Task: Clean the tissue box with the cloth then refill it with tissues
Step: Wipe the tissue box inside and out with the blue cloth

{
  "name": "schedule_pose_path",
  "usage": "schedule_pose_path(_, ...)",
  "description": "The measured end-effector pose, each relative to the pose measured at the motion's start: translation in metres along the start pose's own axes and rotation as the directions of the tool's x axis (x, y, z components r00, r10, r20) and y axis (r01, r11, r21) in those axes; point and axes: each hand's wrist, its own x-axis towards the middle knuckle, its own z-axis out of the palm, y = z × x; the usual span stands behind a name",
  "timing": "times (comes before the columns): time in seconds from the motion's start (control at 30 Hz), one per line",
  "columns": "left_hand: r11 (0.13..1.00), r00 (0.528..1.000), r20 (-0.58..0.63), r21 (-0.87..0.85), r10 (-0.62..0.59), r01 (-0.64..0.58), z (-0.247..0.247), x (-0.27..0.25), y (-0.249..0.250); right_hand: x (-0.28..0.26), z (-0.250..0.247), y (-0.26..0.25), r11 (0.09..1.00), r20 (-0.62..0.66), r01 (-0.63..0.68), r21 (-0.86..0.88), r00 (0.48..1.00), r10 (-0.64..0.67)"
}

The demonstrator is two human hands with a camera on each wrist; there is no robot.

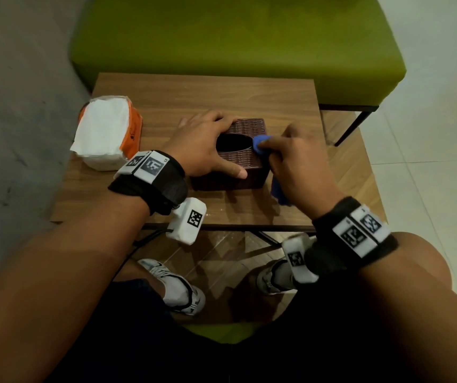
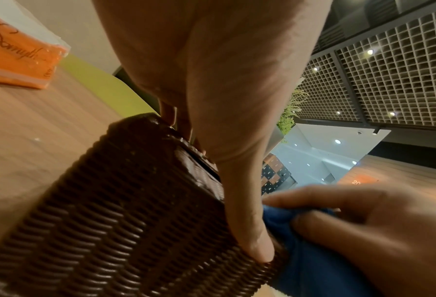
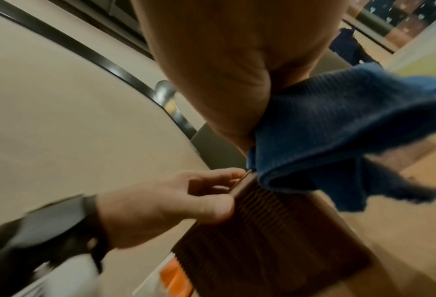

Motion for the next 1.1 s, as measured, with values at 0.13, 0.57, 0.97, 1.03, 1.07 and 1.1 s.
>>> schedule_pose_path(0.13,0.999,0.998,0.060,-0.048,-0.001,0.004,-0.009,-0.006,-0.009,0.024,0.003,0.002,0.999,0.009,-0.040,-0.031,0.999,0.040)
schedule_pose_path(0.57,0.960,0.987,-0.031,-0.236,-0.160,0.149,0.005,-0.037,-0.039,0.001,0.026,-0.048,1.000,-0.028,0.016,-0.002,0.999,-0.016)
schedule_pose_path(0.97,0.955,0.990,-0.040,-0.270,-0.137,0.121,0.007,-0.040,-0.038,0.009,0.031,-0.058,0.997,0.058,0.067,0.025,0.996,-0.068)
schedule_pose_path(1.03,0.954,0.990,-0.043,-0.275,-0.137,0.120,0.009,-0.040,-0.039,0.017,0.019,-0.037,0.999,0.035,-0.035,0.024,0.999,0.034)
schedule_pose_path(1.07,0.953,0.989,-0.047,-0.279,-0.139,0.121,0.009,-0.040,-0.039,0.018,0.016,-0.033,0.997,0.009,-0.080,0.004,0.997,0.080)
schedule_pose_path(1.1,0.951,0.989,-0.050,-0.283,-0.142,0.122,0.010,-0.039,-0.038,0.017,0.016,-0.037,0.995,-0.003,-0.091,-0.031,0.996,0.091)
